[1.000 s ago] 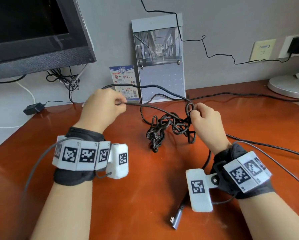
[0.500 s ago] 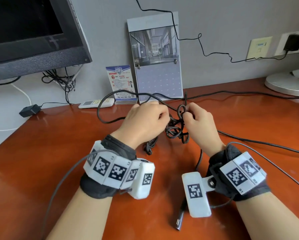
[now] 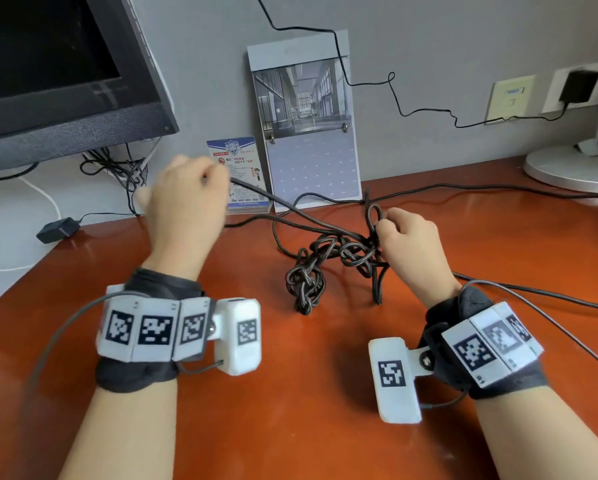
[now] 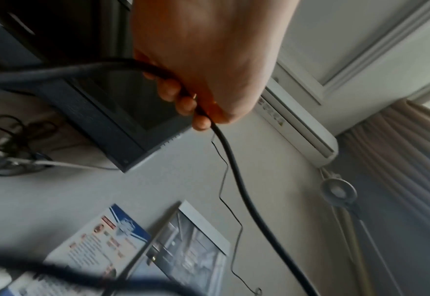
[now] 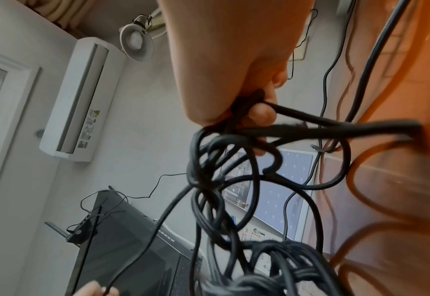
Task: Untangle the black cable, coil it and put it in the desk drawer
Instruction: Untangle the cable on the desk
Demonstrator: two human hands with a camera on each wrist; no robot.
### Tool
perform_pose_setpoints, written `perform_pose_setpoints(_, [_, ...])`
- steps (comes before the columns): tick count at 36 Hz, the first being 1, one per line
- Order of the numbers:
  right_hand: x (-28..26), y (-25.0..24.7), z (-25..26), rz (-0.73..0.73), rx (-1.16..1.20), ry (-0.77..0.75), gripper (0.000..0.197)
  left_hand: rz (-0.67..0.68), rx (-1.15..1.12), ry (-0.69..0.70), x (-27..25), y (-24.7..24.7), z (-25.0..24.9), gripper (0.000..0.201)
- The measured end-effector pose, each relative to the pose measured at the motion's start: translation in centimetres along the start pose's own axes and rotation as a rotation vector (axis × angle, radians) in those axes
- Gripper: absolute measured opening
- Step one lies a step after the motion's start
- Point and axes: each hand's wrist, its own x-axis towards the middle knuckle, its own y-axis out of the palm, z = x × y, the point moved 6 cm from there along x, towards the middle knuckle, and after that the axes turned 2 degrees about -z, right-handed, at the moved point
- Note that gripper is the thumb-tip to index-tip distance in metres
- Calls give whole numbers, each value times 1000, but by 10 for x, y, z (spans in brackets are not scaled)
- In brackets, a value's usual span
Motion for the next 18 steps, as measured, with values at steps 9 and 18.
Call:
perform_pose_setpoints(9, [-5, 10, 3, 56, 106, 40, 33, 91, 142, -112, 2, 3, 34, 28])
perform_pose_setpoints(18, [-13, 20, 11, 46, 160, -12, 31, 458, 240, 477, -49, 57, -67, 28])
